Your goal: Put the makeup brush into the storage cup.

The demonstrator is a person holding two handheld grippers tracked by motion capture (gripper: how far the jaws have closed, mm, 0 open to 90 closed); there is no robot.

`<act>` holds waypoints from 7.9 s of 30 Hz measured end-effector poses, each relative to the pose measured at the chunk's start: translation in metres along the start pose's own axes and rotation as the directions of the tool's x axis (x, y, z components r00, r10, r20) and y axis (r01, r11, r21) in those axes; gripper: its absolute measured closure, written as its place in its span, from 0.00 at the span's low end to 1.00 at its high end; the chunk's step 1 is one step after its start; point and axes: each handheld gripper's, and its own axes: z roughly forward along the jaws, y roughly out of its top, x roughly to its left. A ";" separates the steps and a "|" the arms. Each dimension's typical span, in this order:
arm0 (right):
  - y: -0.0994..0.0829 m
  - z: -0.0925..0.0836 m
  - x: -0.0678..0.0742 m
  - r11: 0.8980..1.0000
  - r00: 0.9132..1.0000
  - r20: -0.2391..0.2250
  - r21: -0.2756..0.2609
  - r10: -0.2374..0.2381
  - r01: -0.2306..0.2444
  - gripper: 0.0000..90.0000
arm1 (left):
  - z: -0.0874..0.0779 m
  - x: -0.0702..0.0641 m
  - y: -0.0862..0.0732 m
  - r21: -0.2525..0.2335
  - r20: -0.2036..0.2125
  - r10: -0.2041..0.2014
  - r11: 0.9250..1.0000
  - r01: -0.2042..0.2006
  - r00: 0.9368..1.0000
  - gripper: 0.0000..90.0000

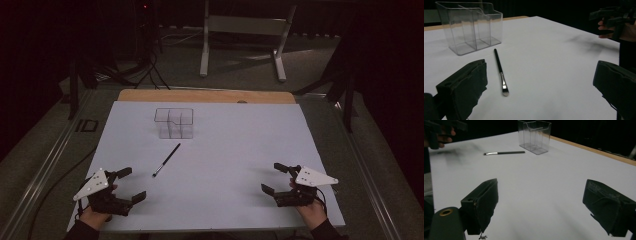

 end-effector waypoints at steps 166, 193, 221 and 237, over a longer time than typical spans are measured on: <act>0.003 0.003 0.001 1.000 0.999 -0.018 -0.006 0.029 -0.030 0.15 | 0.155 0.049 0.068 0.869 -0.158 -0.024 0.471 0.150 0.987 0.83; 0.003 0.003 0.000 0.999 0.999 -0.014 -0.004 0.039 -0.039 0.15 | 0.169 0.035 0.086 0.930 -0.034 0.062 0.367 0.009 0.998 0.96; 0.002 0.006 0.001 1.000 0.999 -0.022 0.008 0.029 -0.029 0.15 | 0.196 -0.024 0.106 0.882 0.310 0.081 0.348 -0.318 0.947 0.96; 0.004 0.008 0.002 0.999 1.000 0.003 0.027 -0.020 0.020 0.15 | 0.208 -0.030 0.110 0.840 0.378 0.091 0.384 -0.383 0.921 0.96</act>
